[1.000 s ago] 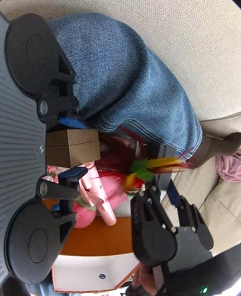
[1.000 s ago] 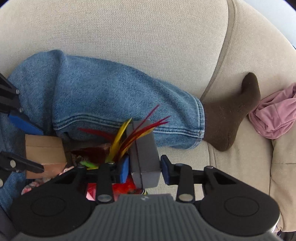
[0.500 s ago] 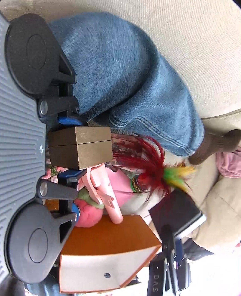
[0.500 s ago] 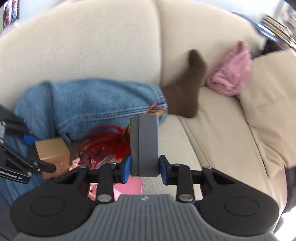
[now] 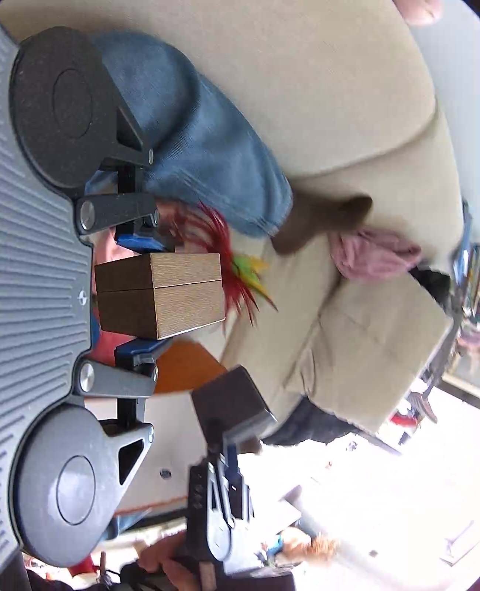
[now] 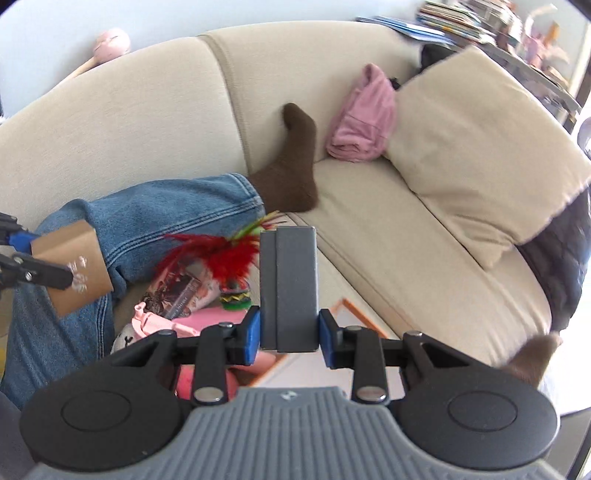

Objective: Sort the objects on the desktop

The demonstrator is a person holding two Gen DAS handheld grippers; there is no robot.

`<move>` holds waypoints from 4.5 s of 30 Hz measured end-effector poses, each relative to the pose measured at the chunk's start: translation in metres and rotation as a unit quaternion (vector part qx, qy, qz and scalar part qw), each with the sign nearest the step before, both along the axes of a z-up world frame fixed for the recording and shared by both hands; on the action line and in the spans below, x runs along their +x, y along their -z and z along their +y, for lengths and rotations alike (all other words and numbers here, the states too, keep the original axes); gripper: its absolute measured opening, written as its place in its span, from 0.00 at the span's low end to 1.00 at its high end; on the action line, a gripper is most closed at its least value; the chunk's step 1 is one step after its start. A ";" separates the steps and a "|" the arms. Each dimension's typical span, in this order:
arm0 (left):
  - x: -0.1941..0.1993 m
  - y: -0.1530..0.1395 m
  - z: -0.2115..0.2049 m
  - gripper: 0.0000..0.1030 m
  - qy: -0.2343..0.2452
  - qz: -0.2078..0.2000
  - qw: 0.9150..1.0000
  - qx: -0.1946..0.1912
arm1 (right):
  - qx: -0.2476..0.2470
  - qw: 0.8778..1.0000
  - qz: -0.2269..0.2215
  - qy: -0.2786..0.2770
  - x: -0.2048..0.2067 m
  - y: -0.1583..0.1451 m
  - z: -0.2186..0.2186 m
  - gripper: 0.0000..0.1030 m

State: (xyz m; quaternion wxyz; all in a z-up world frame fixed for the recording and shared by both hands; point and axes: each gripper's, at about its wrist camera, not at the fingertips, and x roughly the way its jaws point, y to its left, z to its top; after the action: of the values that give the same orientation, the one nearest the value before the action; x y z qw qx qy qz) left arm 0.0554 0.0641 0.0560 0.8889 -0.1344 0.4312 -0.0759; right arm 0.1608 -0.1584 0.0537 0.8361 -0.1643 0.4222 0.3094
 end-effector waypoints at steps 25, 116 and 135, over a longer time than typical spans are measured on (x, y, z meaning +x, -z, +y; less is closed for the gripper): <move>0.138 0.123 -0.260 0.51 0.218 0.047 0.975 0.006 | 0.014 0.925 0.116 0.361 0.002 0.094 -0.194 0.33; 0.149 0.139 -0.271 0.32 0.215 0.074 0.973 -0.039 | -0.072 0.985 0.075 0.139 -0.030 0.111 -0.176 0.20; 0.155 0.167 -0.286 0.35 0.235 0.160 0.953 -0.104 | -0.055 0.986 0.092 0.127 -0.029 0.115 -0.161 0.19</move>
State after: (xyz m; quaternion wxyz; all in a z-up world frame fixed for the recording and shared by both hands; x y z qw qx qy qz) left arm 0.2102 -0.2221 -0.1108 0.7464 -0.1318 0.5769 -0.3043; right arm 0.1317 -0.3191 -0.0617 0.8159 -0.1260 0.5311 0.1905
